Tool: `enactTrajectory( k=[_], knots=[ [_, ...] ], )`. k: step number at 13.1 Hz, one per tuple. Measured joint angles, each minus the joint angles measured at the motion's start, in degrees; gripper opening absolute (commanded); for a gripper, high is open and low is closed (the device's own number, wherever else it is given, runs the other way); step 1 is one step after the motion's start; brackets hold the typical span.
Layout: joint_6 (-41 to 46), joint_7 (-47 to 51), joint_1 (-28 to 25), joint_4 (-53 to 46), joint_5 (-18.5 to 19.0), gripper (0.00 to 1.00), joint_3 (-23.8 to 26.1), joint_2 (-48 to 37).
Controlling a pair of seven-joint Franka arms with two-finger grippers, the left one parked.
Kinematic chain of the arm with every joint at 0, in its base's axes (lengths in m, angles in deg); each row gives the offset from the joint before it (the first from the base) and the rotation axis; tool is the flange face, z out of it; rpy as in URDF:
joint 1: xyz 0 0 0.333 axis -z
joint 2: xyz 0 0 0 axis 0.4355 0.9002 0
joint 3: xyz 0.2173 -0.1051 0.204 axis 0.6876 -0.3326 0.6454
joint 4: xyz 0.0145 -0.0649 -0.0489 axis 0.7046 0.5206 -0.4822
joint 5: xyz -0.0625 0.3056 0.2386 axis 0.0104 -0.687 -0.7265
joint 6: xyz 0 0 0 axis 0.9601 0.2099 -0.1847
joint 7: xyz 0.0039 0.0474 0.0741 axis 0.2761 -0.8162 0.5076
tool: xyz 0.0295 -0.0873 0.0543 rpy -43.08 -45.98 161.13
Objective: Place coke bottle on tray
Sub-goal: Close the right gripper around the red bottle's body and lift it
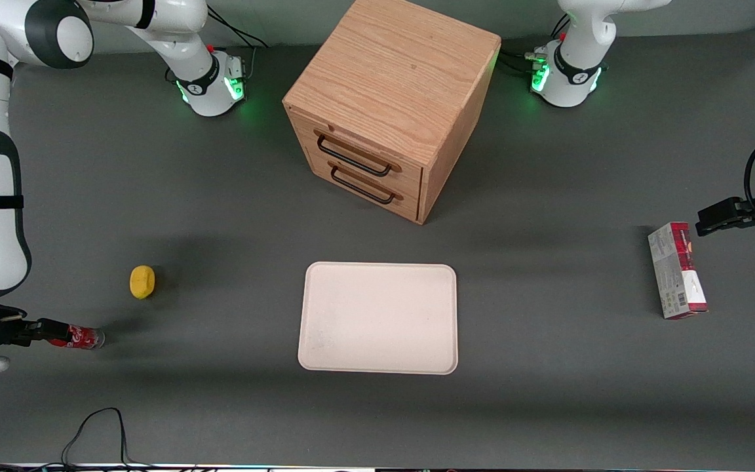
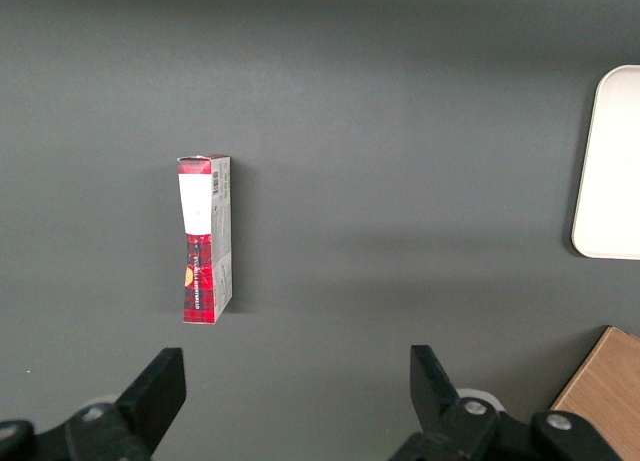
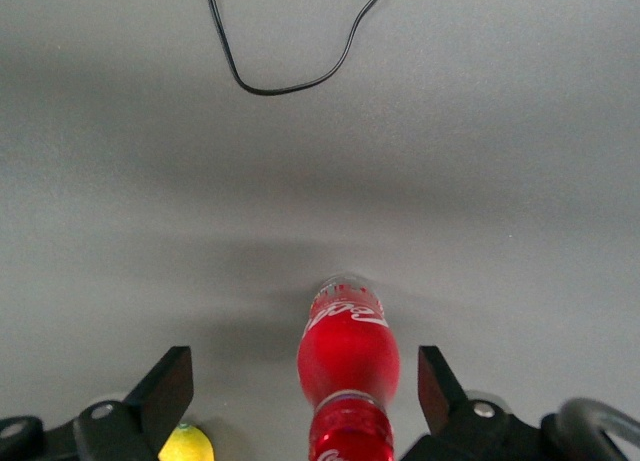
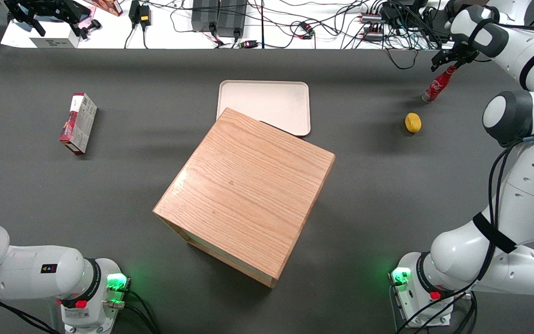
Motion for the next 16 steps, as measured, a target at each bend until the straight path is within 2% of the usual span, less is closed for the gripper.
enactTrajectory(
  k=[2,3,4,5,6,7,8,14,16],
  knots=[
    [-0.04,-0.8,0.54,-0.03,0.0,0.99,-0.01,0.01],
    [0.0,-1.16,0.92,0.03,0.0,0.95,-0.01,0.04],
    [0.05,-1.85,1.29,0.15,0.0,0.86,-0.01,0.14],
    [0.05,-2.57,1.58,0.16,0.0,0.67,-0.01,0.35],
    [0.05,-2.69,1.72,0.16,0.0,0.4,-0.01,0.46],
    [0.05,-2.69,1.74,0.15,0.0,0.04,-0.01,0.45],
    [0.05,-2.69,1.74,0.12,0.0,0.0,0.01,0.45],
    [0.41,-2.55,1.73,-0.04,0.0,0.0,0.29,0.33],
    [1.6,0.22,1.08,-0.62,0.0,0.0,0.64,-0.25]
  ],
)
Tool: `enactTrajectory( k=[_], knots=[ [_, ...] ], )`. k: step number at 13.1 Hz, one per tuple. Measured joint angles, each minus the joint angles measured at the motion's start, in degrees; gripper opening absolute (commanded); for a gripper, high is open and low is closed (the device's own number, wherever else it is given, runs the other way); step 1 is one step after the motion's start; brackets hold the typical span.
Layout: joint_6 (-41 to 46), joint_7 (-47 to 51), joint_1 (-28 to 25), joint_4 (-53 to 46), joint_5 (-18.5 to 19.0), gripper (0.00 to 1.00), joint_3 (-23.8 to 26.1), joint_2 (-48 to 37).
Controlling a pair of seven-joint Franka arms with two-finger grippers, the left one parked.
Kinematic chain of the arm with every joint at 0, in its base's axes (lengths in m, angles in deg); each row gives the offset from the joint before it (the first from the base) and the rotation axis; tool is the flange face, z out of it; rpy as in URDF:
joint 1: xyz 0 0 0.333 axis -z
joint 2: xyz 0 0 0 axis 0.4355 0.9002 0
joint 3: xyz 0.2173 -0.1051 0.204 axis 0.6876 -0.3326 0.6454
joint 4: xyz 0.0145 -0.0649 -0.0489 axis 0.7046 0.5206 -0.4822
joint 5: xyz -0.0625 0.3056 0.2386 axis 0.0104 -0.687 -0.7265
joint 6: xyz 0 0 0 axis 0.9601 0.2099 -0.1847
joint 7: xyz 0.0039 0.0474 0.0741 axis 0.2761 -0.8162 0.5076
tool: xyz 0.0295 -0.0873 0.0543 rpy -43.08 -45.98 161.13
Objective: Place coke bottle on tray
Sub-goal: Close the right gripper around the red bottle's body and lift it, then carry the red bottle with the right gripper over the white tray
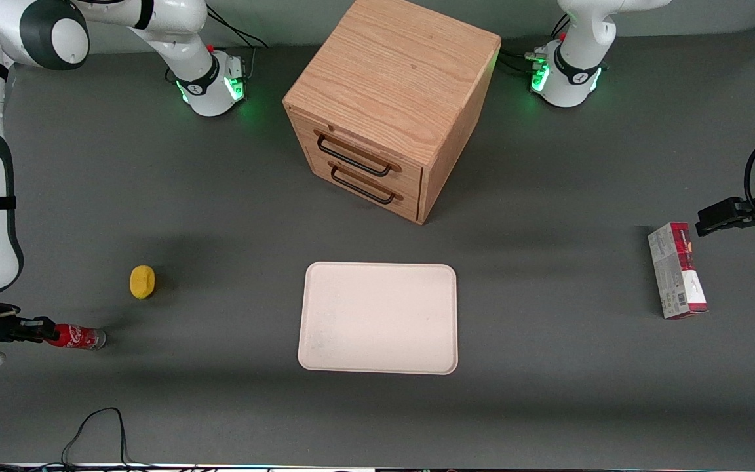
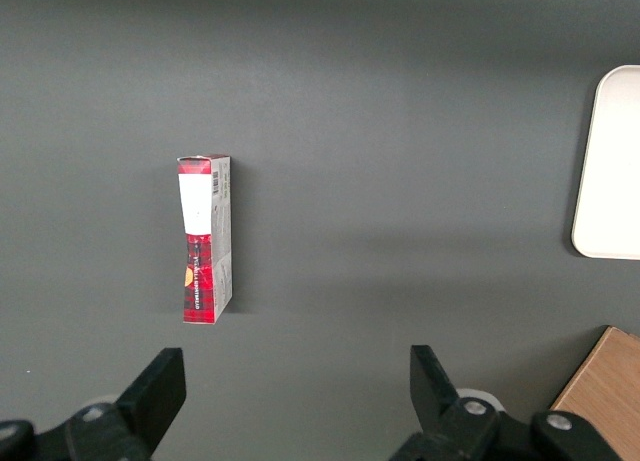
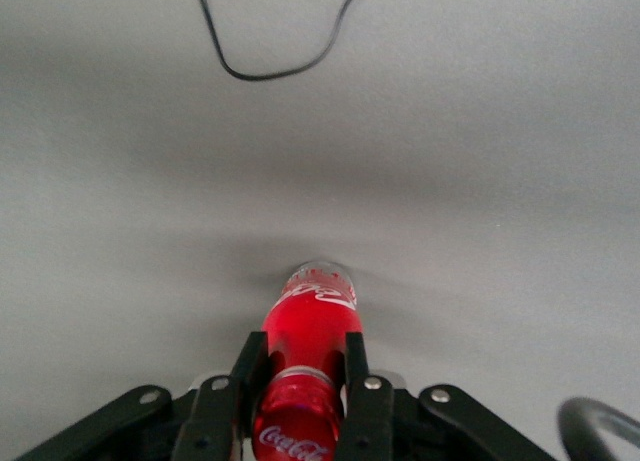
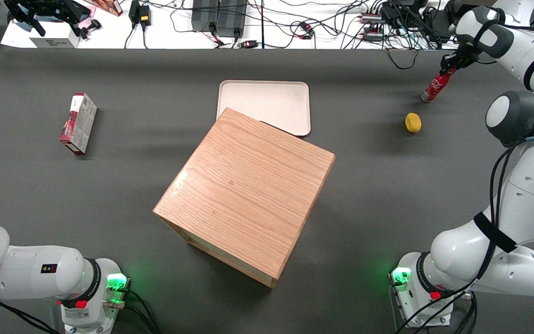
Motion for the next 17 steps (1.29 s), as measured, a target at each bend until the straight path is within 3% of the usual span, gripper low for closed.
enactTrajectory(
  k=[3,7,9,12,14,17],
  knots=[
    [8.21,11.6,-4.73,-2.57,4.37,0.0,0.27,-4.26],
    [31.73,23.1,-10.85,-13.58,5.97,0.0,1.59,-10.91],
    [38.69,31.7,-11.3,-18.3,6.24,0.0,7.72,-12.12],
    [37.32,46.09,-13.7,-19.53,9.32,0.0,19.16,-11.4],
    [33.08,53.98,-18.22,-19.45,12.96,0.0,22.62,-8.85],
    [25.73,62.19,-24.14,-19.36,21.73,0.0,25.95,-1.29]
  ],
)
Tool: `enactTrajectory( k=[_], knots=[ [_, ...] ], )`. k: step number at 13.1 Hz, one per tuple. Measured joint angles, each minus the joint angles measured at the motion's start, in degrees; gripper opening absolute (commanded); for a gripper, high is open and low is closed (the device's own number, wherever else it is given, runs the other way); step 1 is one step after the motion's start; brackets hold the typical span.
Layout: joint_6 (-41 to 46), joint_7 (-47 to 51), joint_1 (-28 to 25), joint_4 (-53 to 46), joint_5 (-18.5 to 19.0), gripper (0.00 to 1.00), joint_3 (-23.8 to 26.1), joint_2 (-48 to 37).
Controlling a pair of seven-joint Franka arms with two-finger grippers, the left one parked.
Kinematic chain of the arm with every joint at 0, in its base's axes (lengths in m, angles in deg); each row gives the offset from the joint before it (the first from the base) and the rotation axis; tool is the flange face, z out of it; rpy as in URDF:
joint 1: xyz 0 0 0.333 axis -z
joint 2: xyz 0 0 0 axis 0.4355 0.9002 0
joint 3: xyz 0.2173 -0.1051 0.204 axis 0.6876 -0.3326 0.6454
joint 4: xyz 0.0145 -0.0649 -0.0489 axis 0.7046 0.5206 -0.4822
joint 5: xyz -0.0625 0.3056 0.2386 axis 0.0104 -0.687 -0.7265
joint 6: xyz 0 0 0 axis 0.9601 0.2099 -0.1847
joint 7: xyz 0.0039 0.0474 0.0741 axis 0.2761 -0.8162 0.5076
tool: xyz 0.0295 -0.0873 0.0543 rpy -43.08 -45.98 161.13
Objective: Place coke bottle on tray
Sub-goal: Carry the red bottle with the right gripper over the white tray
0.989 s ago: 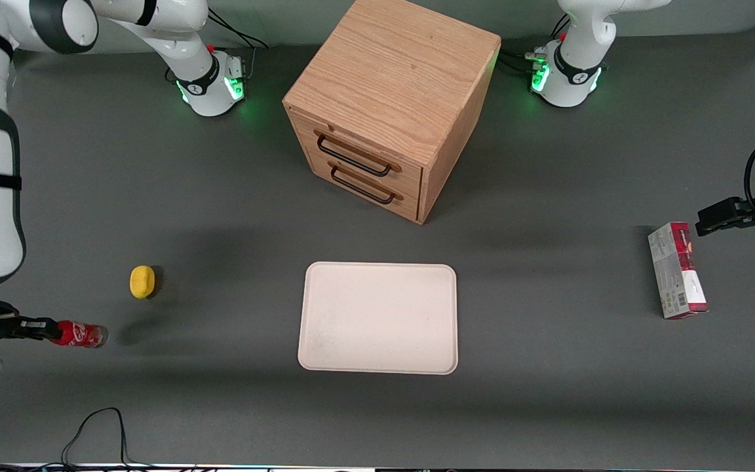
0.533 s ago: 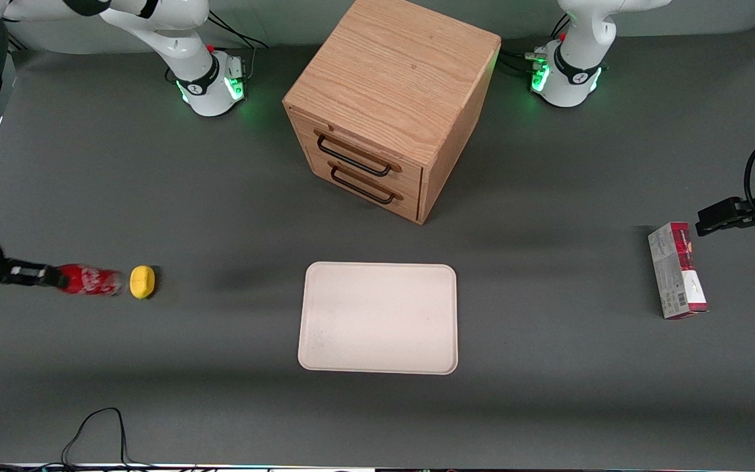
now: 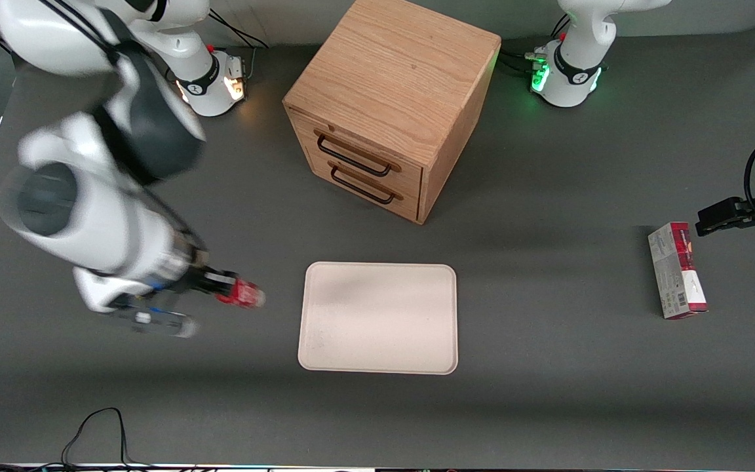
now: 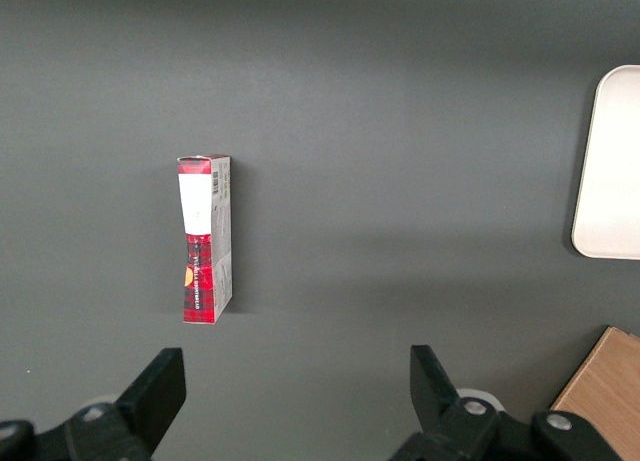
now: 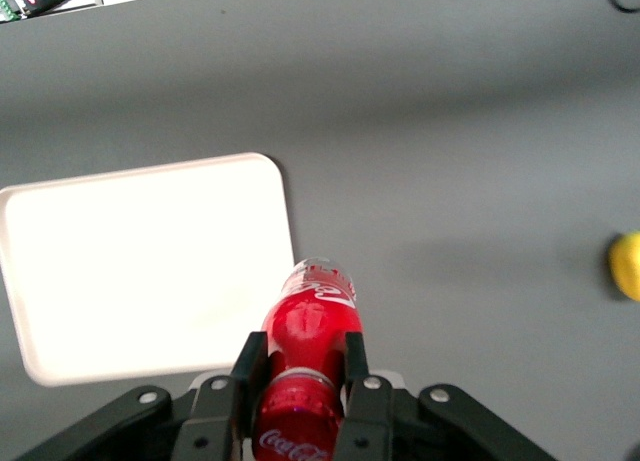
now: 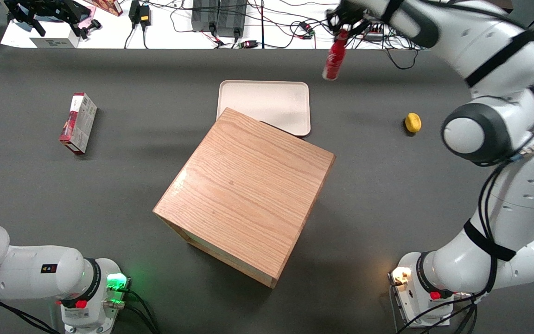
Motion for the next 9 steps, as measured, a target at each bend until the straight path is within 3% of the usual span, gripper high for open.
enactTrajectory(
  k=[2,9],
  knots=[
    [-5.42,1.94,-2.23,-0.05,2.65,0.0,0.26,5.19],
    [-17.08,2.02,-2.86,-0.13,4.08,0.0,0.27,14.64]
  ],
)
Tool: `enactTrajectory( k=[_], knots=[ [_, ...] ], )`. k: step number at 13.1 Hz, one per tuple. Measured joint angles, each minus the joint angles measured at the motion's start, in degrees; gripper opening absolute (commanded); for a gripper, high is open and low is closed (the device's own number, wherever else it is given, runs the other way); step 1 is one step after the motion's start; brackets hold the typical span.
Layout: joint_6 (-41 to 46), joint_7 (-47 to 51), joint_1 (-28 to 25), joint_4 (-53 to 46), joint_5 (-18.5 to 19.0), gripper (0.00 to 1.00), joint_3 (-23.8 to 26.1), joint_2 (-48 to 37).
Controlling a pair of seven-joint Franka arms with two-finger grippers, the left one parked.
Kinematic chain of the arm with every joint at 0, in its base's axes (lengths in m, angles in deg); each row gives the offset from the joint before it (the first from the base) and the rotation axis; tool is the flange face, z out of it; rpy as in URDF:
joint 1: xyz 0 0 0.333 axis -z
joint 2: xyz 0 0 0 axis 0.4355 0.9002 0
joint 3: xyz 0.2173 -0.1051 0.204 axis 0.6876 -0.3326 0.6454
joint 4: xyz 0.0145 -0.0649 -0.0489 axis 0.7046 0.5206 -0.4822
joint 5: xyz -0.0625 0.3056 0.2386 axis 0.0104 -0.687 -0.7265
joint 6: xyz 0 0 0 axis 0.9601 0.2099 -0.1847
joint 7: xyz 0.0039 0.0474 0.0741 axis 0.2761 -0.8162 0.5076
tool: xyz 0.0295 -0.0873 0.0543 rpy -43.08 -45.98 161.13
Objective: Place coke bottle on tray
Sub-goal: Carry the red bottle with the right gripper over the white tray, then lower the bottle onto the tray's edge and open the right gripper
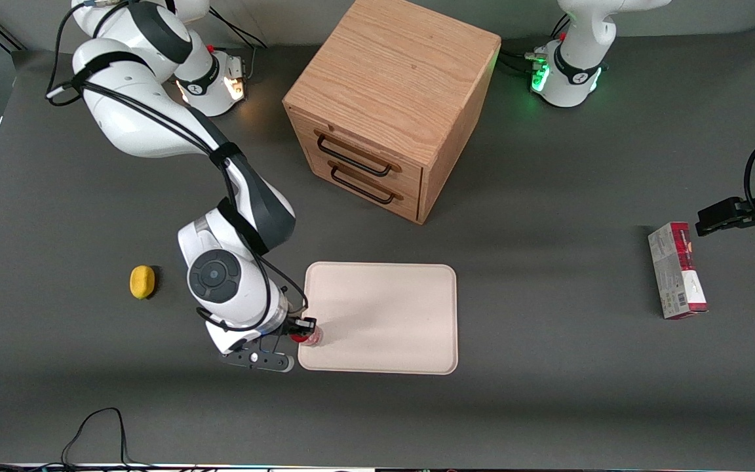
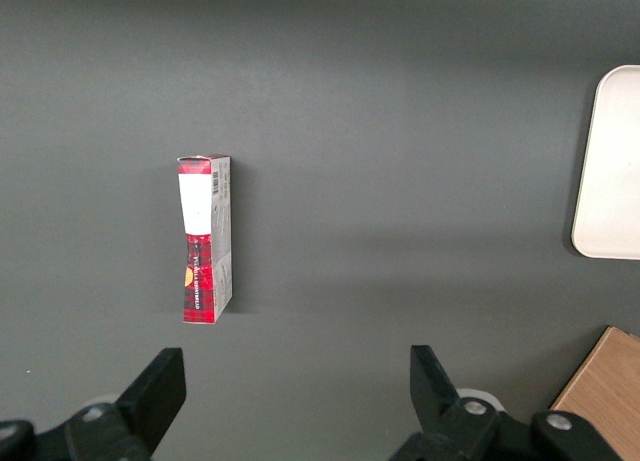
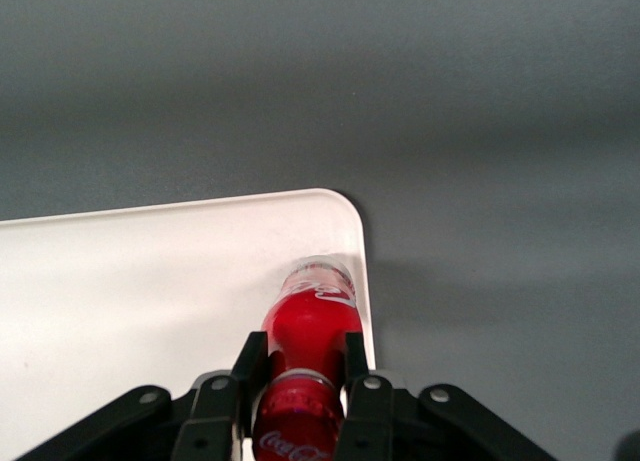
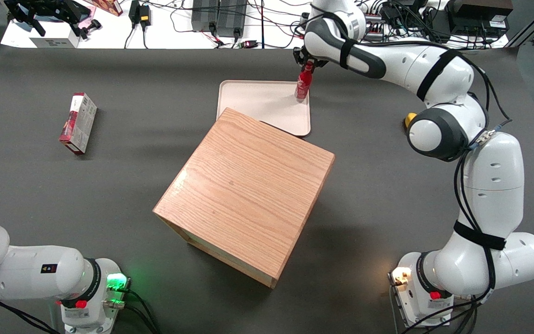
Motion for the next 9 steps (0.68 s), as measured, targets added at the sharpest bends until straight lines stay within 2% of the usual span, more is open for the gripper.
enactTrajectory(
  k=[1,2,3,4,9],
  knots=[
    [-1.06,0.0,-0.11,0.0,0.02,0.0,0.0,0.47],
    [-2.11,0.13,-0.18,-0.01,0.04,0.38,0.0,0.88],
    [-2.56,0.48,-0.19,-0.01,0.04,0.96,0.0,1.11],
    [-2.64,0.75,-0.18,-0.01,0.05,1.0,0.0,1.15],
    [-5.38,1.07,0.08,-0.97,0.27,1.0,-0.04,0.43]
  ],
)
